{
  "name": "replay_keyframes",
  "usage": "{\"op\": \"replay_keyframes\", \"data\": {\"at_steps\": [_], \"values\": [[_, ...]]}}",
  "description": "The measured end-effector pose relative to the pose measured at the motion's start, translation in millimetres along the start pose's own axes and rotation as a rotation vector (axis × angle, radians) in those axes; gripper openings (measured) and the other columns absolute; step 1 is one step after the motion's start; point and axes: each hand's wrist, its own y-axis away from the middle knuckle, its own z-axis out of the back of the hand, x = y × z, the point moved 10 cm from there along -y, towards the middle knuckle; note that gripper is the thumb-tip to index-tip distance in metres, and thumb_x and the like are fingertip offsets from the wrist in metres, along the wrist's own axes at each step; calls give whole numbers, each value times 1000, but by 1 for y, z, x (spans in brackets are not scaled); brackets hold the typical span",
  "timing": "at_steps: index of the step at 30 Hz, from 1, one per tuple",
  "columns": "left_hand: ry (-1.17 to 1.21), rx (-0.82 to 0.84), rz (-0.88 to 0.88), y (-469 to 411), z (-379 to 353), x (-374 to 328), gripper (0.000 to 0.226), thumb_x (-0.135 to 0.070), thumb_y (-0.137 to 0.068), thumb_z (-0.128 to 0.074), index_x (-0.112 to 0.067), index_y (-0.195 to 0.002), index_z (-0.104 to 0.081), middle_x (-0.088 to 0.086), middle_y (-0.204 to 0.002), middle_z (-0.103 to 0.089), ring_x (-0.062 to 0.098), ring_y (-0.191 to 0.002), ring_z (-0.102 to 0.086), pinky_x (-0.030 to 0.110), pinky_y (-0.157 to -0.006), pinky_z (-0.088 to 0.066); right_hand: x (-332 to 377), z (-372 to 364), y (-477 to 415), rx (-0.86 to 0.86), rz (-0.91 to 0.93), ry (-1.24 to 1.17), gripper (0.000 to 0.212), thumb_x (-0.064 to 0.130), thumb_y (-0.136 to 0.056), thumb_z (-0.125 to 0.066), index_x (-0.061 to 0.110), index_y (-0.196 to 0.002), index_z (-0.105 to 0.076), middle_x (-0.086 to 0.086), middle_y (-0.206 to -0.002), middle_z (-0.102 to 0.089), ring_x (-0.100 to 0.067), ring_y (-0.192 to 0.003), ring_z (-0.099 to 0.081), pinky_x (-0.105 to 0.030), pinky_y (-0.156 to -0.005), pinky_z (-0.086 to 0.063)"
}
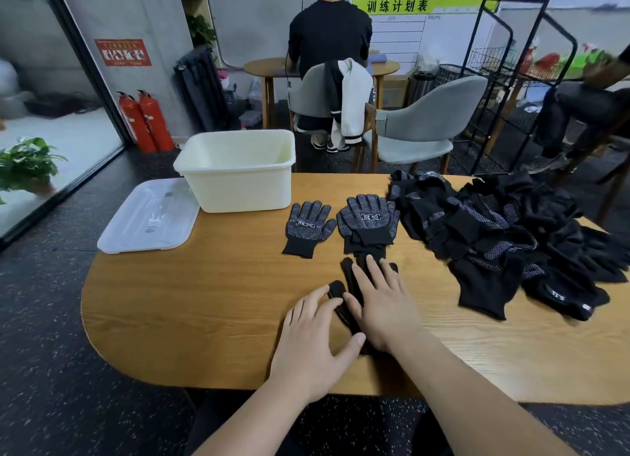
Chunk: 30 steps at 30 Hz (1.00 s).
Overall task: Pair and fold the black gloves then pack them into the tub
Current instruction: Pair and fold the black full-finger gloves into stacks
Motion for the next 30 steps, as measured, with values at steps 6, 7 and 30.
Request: {"op": "replay_keyframes", "data": {"at_steps": [6,7,30], "values": [[83,-63,-5,3,5,3,63,-71,-98,-38,-41,-153,-37,-24,-162,-18,0,-152,-17,35,-126,-27,1,-1,1,48,-14,33,79,72,-97,4,34,-166,11,-5,-173,22,-28,-159,23,-47,-131,3],[93,-70,-3,3,6,3,63,-70,-98,-38,-40,-153,-38,-24,-161,-19,0,-151,-17,35,-125,-28,1,-2,4,42,-16,40,80,72,-96,8,34,-166,13,-5,-173,23,-29,-159,24,-47,-131,3],[-212,53,-63,-1,-12,-7,78,-77,-101,-25,-35,-167,-23,-18,-175,-3,12,-161,7,43,-132,-5,-37,10,76,-235,242,-233,59,61,-105,-39,33,-157,-46,17,-170,-25,-5,-160,-11,-43,-129,-24]]}}
